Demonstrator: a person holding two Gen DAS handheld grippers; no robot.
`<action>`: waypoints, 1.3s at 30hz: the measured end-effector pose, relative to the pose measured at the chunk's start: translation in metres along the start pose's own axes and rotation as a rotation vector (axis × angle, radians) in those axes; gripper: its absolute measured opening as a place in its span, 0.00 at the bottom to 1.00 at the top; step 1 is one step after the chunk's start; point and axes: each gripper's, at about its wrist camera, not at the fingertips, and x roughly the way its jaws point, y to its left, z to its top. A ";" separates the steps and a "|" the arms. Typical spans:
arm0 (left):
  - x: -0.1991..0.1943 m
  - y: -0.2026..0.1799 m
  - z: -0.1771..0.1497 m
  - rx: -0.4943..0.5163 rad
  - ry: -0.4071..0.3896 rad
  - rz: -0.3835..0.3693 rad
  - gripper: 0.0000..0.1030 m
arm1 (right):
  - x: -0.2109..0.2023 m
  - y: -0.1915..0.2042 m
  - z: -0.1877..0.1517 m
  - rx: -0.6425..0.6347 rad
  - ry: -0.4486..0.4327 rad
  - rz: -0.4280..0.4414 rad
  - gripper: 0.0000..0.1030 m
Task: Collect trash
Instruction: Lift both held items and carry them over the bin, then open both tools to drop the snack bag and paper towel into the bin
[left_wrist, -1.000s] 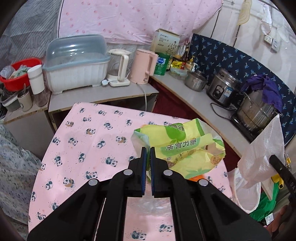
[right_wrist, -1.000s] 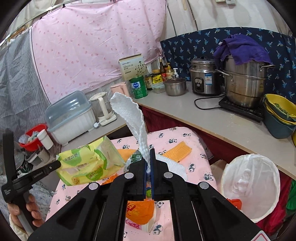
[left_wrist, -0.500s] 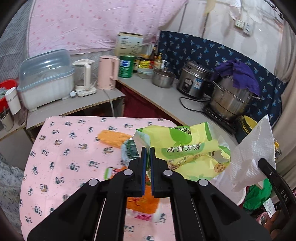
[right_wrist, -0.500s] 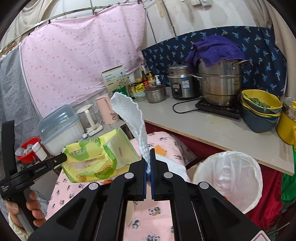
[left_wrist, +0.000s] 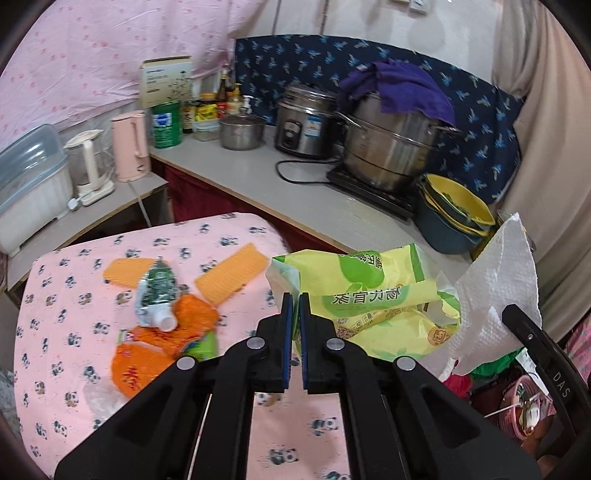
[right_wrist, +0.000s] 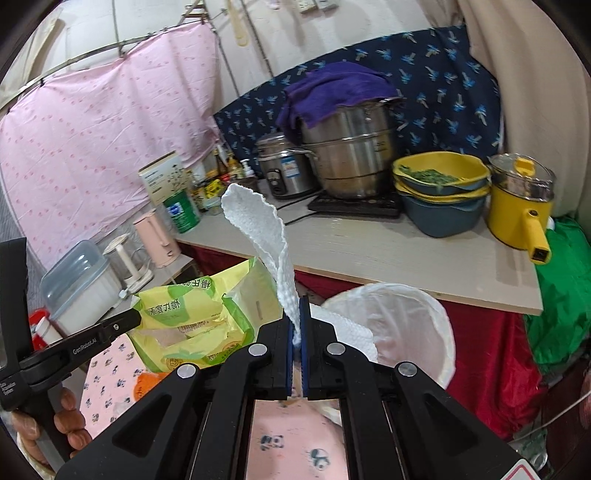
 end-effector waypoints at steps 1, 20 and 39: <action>0.004 -0.007 -0.001 0.009 0.006 -0.008 0.03 | -0.001 -0.007 -0.002 0.007 0.000 -0.008 0.03; 0.083 -0.100 -0.019 0.099 0.129 -0.065 0.03 | 0.007 -0.088 -0.015 0.117 0.025 -0.105 0.03; 0.128 -0.105 -0.026 0.081 0.166 -0.043 0.42 | 0.050 -0.095 -0.013 0.127 0.079 -0.092 0.03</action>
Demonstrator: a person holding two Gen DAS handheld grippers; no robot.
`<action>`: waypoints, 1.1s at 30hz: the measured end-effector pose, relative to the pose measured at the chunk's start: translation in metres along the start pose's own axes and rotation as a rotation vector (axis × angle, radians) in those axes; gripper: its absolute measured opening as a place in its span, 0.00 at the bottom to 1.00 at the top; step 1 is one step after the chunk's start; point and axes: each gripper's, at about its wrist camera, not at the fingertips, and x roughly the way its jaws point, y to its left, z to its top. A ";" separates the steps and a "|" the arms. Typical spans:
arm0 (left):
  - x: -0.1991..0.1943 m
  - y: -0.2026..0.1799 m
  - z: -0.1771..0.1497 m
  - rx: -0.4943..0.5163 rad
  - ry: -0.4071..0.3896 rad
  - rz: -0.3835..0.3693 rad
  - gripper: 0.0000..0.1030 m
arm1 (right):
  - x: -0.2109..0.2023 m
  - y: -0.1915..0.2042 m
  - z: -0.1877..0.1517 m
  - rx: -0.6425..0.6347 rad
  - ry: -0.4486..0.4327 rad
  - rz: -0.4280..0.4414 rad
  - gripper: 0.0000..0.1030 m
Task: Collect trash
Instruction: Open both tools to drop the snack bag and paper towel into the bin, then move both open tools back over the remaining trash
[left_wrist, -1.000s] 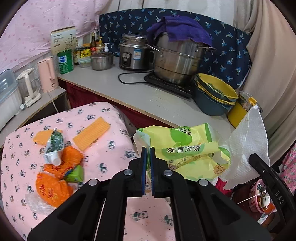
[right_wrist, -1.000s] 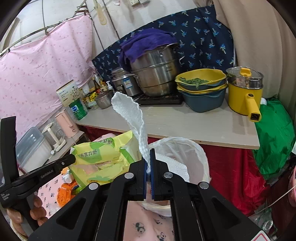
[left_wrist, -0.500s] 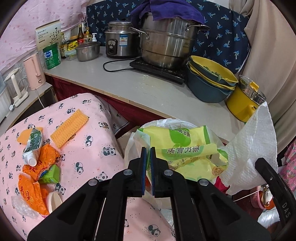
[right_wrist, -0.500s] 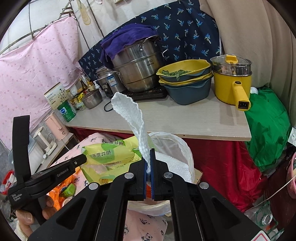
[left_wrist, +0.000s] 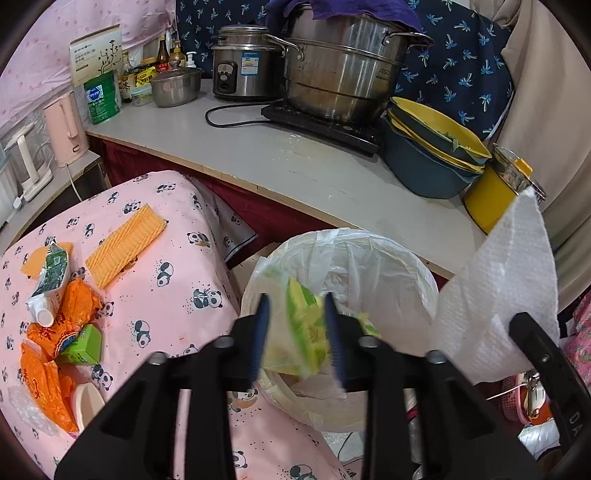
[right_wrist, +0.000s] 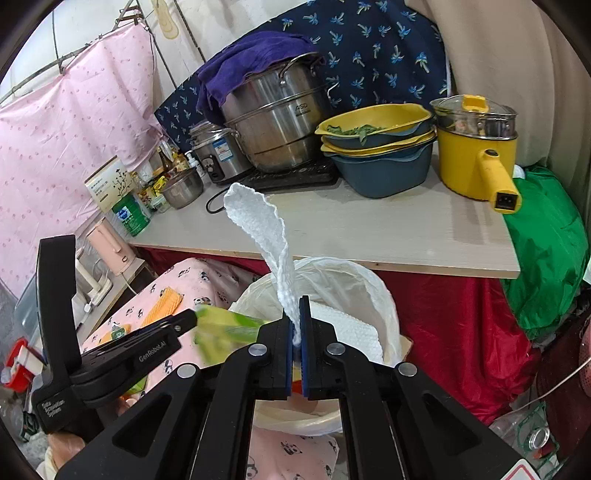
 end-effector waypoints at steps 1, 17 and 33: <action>-0.001 0.001 0.000 -0.004 -0.006 0.004 0.54 | 0.003 0.002 0.001 -0.004 0.004 0.002 0.04; -0.023 0.036 0.003 -0.063 -0.061 0.058 0.71 | 0.017 0.032 -0.001 -0.046 0.012 0.000 0.37; -0.064 0.097 -0.013 -0.140 -0.100 0.133 0.77 | 0.004 0.086 -0.011 -0.119 0.013 0.060 0.45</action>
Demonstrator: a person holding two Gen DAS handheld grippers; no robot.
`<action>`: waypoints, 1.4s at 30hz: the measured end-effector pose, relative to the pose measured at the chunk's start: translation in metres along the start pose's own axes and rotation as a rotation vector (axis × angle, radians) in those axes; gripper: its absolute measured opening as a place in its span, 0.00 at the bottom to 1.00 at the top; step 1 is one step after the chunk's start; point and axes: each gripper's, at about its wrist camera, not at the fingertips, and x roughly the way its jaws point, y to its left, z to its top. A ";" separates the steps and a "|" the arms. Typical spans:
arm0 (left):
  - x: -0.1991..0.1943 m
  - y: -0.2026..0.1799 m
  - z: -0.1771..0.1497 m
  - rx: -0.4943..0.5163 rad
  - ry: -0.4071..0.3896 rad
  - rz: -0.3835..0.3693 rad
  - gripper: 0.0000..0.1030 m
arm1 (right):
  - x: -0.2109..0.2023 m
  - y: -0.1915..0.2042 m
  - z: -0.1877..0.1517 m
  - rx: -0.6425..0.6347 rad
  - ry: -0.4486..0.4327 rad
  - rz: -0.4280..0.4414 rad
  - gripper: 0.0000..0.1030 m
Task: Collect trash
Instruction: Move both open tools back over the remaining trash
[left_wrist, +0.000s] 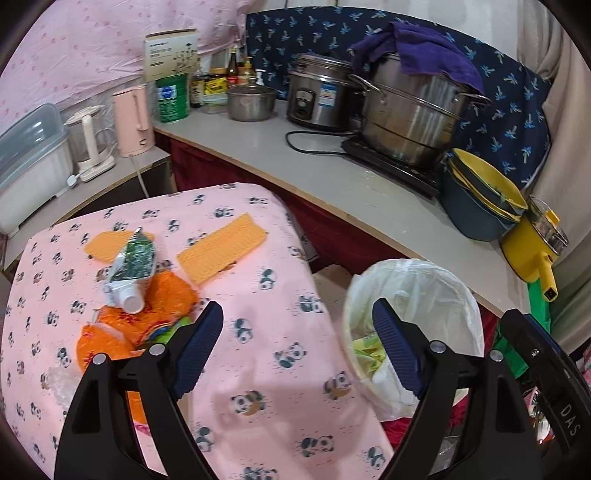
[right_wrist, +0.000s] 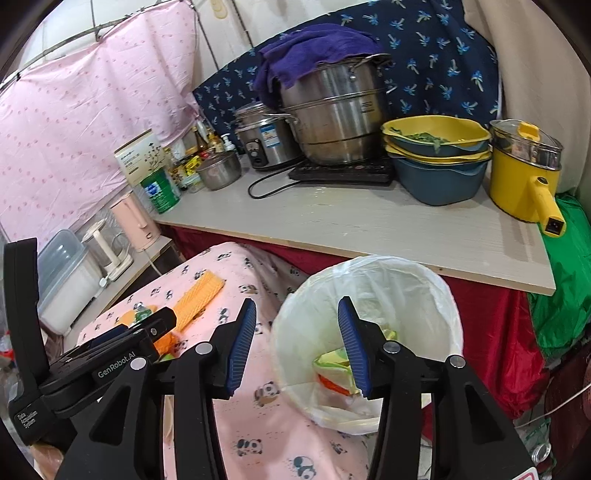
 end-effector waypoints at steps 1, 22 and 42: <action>-0.002 0.007 -0.001 -0.008 0.000 0.006 0.77 | 0.000 0.005 -0.001 -0.007 0.001 0.005 0.46; -0.037 0.198 -0.062 -0.216 0.101 0.228 0.83 | 0.024 0.145 -0.061 -0.209 0.153 0.199 0.50; 0.004 0.281 -0.122 -0.368 0.260 0.126 0.83 | 0.098 0.232 -0.125 -0.357 0.345 0.231 0.64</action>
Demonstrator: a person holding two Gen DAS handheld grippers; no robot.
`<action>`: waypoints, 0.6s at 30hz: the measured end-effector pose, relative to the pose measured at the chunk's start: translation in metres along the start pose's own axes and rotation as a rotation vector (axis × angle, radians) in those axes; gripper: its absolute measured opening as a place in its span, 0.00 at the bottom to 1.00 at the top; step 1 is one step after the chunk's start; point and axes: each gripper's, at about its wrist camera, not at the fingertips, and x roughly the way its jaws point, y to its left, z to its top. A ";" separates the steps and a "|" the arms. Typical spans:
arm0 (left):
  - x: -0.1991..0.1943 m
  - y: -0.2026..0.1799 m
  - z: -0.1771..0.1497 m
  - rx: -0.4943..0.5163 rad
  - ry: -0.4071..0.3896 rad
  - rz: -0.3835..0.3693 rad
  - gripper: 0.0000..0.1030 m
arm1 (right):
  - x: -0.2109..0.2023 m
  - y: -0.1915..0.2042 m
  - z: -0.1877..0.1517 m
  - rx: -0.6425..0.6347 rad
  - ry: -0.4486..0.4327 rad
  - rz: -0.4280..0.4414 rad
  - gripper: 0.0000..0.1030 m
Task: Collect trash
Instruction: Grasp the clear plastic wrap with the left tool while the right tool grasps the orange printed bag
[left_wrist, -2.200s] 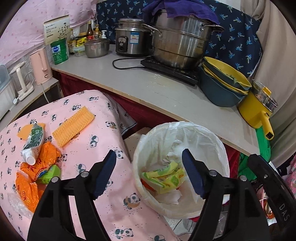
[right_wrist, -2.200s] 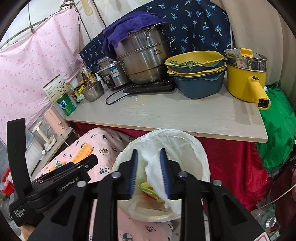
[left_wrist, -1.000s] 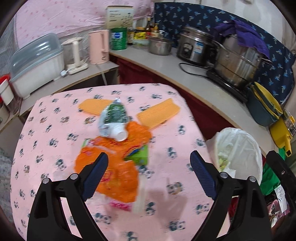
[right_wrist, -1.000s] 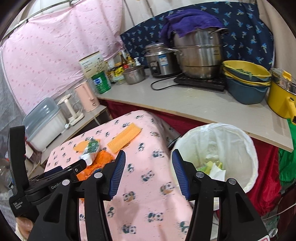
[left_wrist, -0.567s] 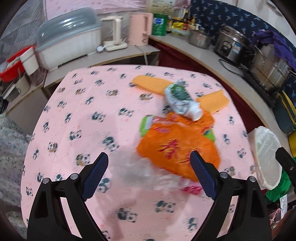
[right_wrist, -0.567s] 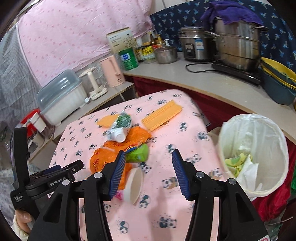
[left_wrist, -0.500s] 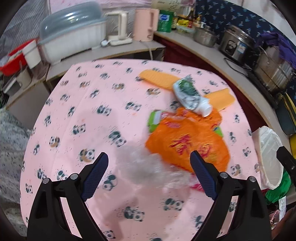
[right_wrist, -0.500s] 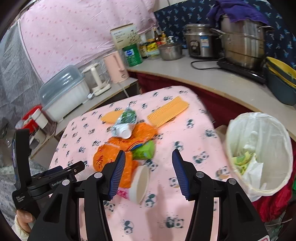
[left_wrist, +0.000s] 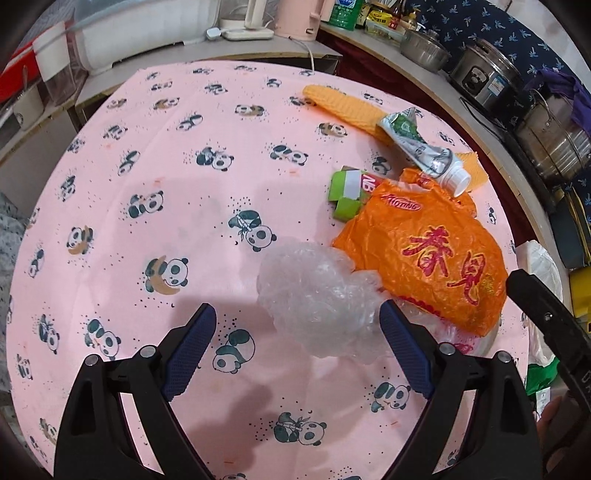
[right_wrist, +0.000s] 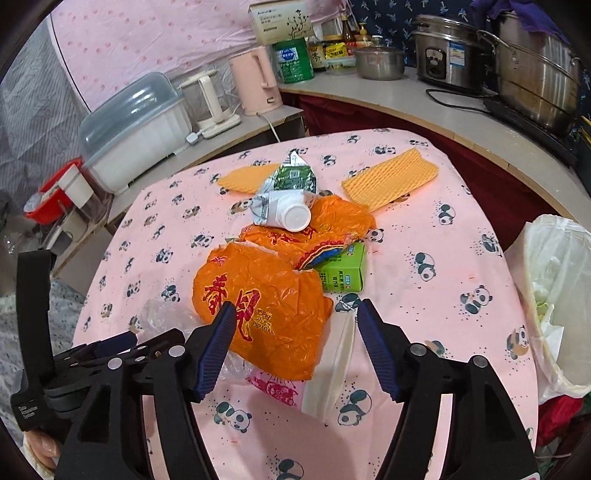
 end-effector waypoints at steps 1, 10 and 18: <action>0.002 0.002 0.000 -0.008 0.003 -0.011 0.83 | 0.004 0.001 0.000 0.000 0.008 -0.003 0.64; 0.006 -0.007 0.001 0.028 0.019 -0.088 0.41 | 0.030 0.012 -0.001 -0.030 0.055 0.002 0.41; -0.017 -0.011 0.007 0.043 -0.039 -0.082 0.30 | 0.007 0.018 0.004 -0.058 0.000 0.039 0.23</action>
